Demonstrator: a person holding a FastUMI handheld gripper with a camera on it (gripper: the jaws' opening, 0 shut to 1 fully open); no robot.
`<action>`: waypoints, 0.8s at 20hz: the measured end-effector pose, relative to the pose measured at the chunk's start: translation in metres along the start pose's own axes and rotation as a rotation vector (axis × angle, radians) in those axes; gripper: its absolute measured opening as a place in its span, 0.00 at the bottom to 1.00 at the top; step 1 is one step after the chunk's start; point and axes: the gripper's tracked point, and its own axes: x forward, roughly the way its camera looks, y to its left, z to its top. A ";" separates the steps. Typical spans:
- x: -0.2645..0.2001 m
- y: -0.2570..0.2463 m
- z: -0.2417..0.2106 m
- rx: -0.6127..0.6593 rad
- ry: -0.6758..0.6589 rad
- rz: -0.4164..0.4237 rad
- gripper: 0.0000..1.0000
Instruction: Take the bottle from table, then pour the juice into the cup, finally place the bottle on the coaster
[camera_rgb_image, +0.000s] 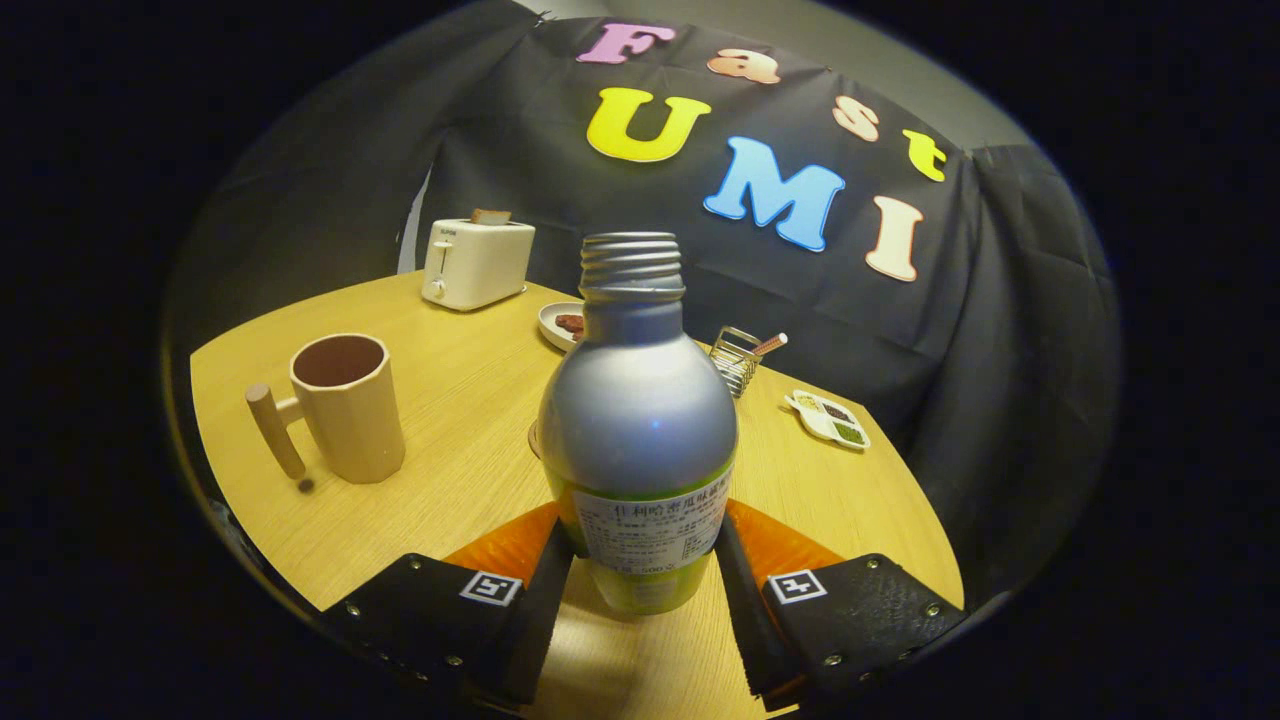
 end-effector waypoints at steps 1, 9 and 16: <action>0.000 0.001 0.003 -0.032 0.006 0.002 0.75; 0.009 0.022 0.014 -0.204 0.039 0.020 0.75; 0.017 0.045 0.026 -0.401 0.050 0.028 0.75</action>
